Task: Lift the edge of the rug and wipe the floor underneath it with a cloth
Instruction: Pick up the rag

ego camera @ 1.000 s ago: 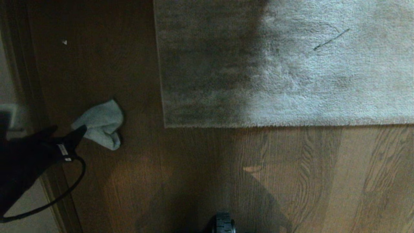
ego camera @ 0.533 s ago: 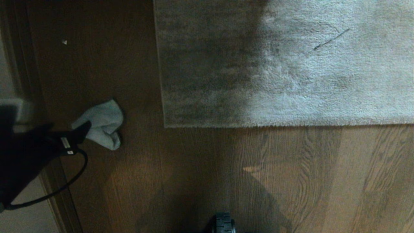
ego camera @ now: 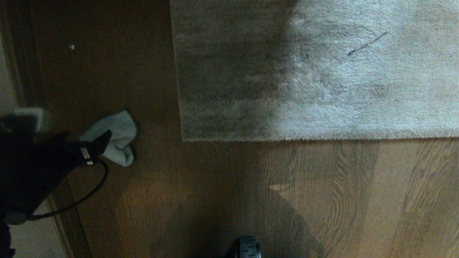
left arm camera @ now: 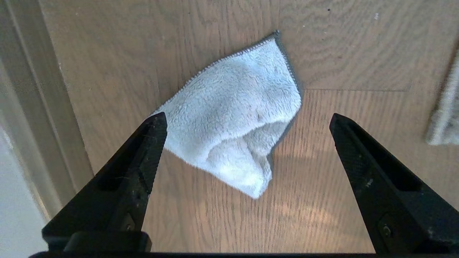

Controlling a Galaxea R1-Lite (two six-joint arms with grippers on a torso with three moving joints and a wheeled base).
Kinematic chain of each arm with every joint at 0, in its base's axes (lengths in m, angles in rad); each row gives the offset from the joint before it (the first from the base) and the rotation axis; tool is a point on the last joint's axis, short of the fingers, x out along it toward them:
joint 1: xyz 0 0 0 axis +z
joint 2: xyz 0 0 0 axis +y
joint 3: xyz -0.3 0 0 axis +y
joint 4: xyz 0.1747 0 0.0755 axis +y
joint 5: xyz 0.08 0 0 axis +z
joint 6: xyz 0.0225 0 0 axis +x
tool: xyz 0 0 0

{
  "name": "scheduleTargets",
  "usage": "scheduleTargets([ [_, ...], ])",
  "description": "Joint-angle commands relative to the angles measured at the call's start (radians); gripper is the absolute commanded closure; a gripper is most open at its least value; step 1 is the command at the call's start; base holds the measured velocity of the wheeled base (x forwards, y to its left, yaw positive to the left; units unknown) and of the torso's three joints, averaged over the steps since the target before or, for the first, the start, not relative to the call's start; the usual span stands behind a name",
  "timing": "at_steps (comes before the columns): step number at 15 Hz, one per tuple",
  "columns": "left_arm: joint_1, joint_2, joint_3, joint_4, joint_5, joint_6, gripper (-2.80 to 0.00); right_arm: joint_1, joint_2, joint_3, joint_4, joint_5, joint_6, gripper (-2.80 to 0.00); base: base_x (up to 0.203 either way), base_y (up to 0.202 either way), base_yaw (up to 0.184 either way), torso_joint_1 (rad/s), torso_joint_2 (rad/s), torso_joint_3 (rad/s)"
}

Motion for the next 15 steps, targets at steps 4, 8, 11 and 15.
scheduleTargets([
  [4,0.002,0.179,0.001,-0.178,0.003,0.007,-2.80,0.000,0.000,0.000,0.000,0.000,0.000,0.00,0.000,0.000,0.000,0.000,0.00,0.000],
  [8,0.008,0.283,0.002,-0.291,0.005,0.034,-2.80,0.000,0.000,0.000,0.000,0.000,0.000,0.00,0.000,0.000,0.000,0.000,0.00,0.000],
  [11,0.034,0.366,0.003,-0.367,0.004,0.049,-2.80,0.000,0.000,0.000,0.000,0.000,0.000,0.00,0.000,0.000,0.000,0.000,0.00,0.000],
  [15,0.060,0.420,0.000,-0.380,0.004,0.054,-2.80,0.000,0.000,0.000,0.000,0.000,0.000,0.00,0.000,0.000,0.000,0.000,0.00,0.000],
])
